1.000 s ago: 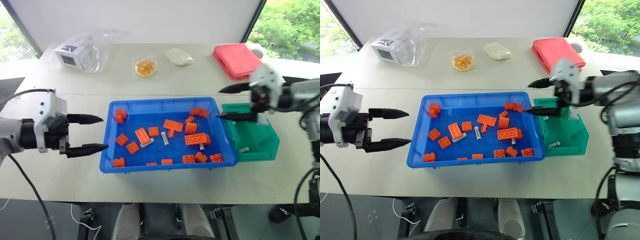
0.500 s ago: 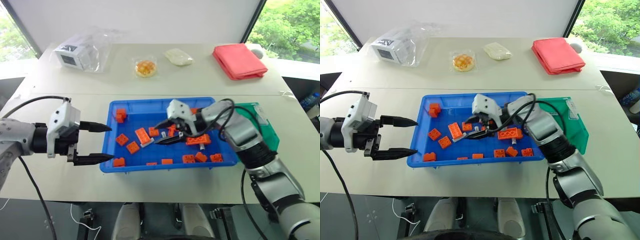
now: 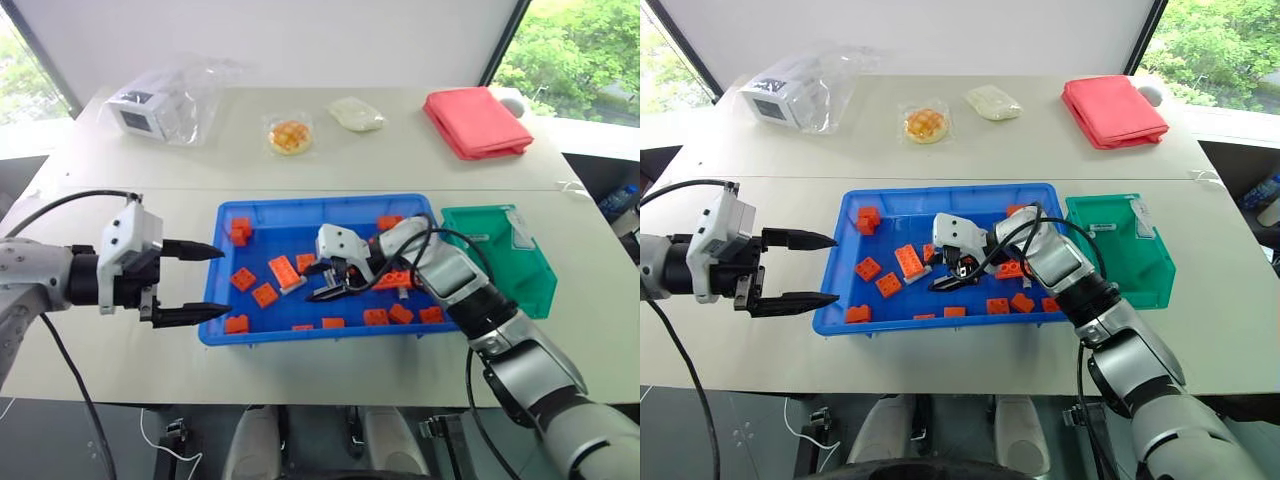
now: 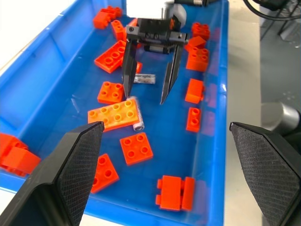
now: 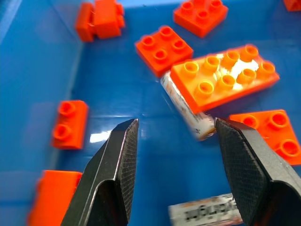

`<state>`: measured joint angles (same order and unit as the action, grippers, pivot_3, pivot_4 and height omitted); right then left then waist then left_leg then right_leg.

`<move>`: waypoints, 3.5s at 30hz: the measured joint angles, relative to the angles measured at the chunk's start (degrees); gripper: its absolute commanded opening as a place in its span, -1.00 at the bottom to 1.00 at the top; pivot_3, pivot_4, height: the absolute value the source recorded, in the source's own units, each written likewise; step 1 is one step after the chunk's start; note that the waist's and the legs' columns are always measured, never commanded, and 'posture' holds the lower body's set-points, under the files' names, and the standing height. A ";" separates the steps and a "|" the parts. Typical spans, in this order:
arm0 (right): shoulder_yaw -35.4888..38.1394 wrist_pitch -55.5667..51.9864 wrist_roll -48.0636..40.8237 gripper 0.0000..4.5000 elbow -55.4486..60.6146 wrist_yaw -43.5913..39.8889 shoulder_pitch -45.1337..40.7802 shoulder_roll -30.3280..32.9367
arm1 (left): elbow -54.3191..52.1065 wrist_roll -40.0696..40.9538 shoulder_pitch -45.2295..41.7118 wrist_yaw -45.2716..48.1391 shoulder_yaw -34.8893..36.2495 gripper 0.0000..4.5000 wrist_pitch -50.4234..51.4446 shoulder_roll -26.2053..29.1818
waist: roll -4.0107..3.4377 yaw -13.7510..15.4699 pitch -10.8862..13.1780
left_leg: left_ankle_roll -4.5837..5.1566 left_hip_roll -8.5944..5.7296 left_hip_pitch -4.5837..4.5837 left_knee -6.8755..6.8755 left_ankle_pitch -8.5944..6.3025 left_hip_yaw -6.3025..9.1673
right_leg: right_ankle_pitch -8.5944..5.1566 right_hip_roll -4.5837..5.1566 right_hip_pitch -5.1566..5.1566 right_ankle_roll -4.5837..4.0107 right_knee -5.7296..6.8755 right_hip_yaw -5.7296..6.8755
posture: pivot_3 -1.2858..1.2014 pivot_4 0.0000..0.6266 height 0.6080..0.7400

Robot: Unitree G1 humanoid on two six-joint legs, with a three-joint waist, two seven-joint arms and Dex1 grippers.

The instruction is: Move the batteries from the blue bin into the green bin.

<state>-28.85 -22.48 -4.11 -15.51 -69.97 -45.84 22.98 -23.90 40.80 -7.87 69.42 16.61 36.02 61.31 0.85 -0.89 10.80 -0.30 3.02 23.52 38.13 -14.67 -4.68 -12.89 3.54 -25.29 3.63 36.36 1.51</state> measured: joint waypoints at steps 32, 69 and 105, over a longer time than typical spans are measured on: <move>33.03 -25.61 -12.82 -0.97 27.75 -0.69 12.81 31.38 | 4.19 -1.61 -9.00 -0.78 -10.47 1.00 -1.99 -7.81 | 0.05 1.44 -0.01 | 0.00 -0.04 0.02 -0.05 0.00 0.05 | -0.10 0.02 0.05 -0.15 -0.12 0.04 | 0.03 -0.52 0.91; -0.38 -2.22 -0.53 0.79 12.33 4.04 3.63 13.80 | 1.49 -2.37 -6.79 -2.80 -8.76 1.00 -1.50 -8.99 | 0.07 0.81 0.00 | 0.01 -0.06 0.20 0.09 0.01 0.14 | -0.05 0.01 0.00 -0.06 -0.13 0.04 | 0.03 -0.52 0.91; 37.76 -21.55 -10.49 -0.01 22.00 0.21 19.71 40.66 | 7.86 -4.02 -14.61 -1.33 -14.13 1.00 -3.57 -12.68 | 0.07 1.59 0.00 | 0.01 -0.07 0.05 0.01 0.01 0.11 | -0.10 0.02 0.12 -0.13 -0.17 0.05 | 0.03 -0.52 0.91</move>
<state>8.91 -44.03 -14.60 6.49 -69.76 -26.12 63.63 -16.04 36.78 -22.48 68.09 2.48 32.46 48.63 0.92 0.70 10.80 -0.29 2.95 23.57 38.14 -14.66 -4.57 -12.99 3.56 -25.17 3.50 36.19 1.57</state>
